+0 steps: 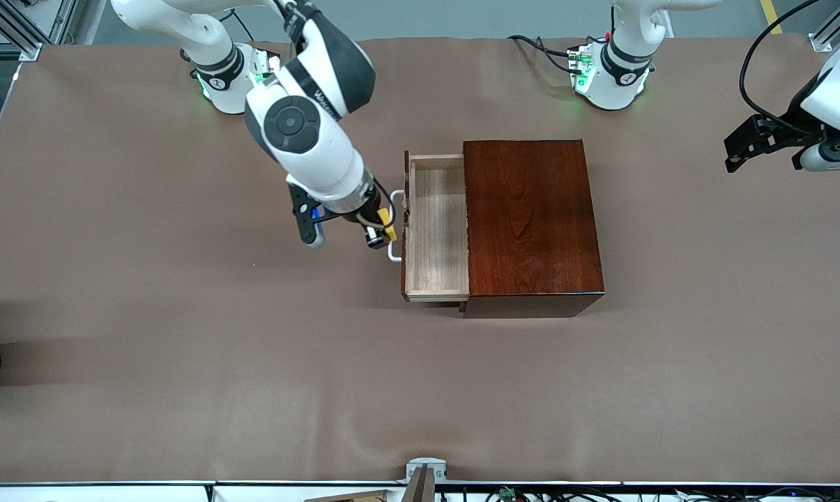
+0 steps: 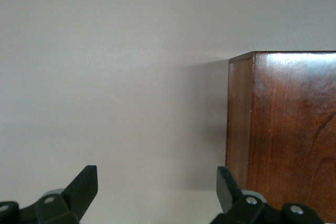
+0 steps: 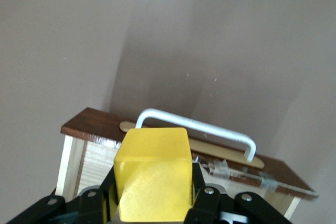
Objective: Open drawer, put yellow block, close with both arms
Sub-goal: 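Lift the yellow cube with the right gripper and carry it over the drawer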
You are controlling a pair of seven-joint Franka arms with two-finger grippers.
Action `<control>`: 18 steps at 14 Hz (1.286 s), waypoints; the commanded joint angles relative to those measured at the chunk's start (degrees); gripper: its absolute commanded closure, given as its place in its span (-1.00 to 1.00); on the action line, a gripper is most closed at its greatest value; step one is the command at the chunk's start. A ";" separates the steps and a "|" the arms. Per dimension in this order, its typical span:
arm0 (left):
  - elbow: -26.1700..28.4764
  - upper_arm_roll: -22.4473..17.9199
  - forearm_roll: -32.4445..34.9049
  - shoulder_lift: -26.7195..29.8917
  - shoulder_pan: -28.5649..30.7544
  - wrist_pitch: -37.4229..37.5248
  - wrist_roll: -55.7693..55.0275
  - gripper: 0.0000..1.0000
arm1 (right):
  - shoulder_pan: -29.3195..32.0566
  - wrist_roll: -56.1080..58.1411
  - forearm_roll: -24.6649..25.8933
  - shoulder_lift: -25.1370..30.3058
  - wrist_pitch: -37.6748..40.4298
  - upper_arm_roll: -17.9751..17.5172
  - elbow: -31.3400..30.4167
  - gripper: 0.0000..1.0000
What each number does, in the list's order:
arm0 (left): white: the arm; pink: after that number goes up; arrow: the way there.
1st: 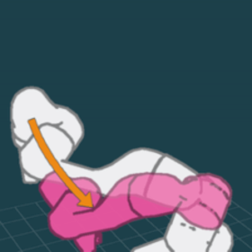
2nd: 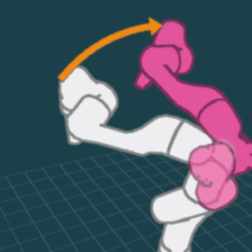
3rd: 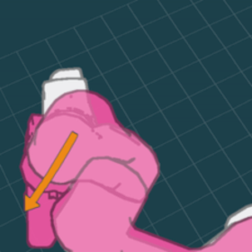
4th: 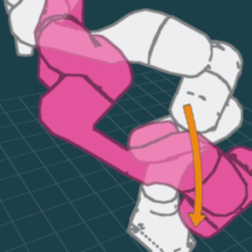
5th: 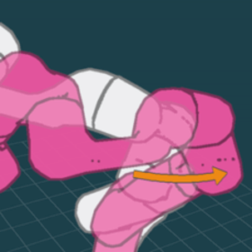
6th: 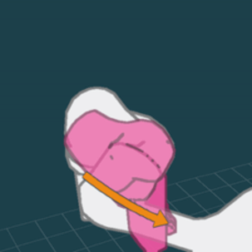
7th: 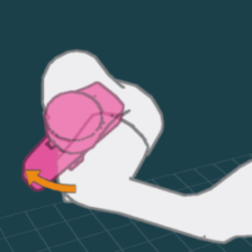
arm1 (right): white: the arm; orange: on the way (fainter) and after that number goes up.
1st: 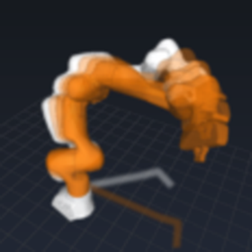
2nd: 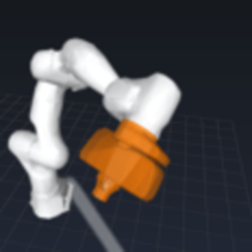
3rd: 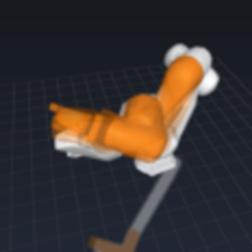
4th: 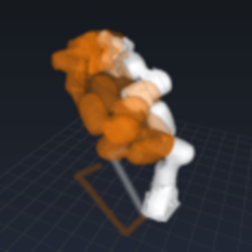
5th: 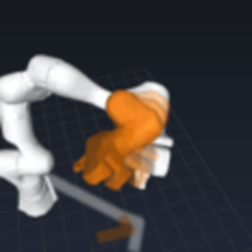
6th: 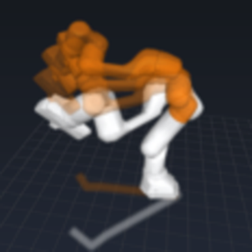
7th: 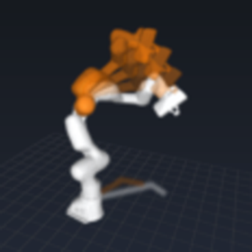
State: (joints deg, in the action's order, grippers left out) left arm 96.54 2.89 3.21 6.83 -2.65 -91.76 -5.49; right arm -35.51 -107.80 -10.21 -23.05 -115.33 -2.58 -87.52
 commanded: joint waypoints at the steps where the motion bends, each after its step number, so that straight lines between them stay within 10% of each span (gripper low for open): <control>1: -1.53 0.45 -1.28 -0.68 0.98 0.45 2.15 -1.00 | -2.79 -4.94 -1.13 -1.47 -2.16 0.65 1.57 0.79; 18: -1.70 0.28 -0.93 -0.76 1.16 0.45 2.24 -1.00 | -9.75 -19.20 -1.04 -9.20 -9.12 0.73 1.30 0.76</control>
State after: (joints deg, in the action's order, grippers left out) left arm 96.23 2.78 3.21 6.77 -2.55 -91.76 -5.47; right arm -44.67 -126.06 -10.35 -30.65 -124.51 -2.49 -87.52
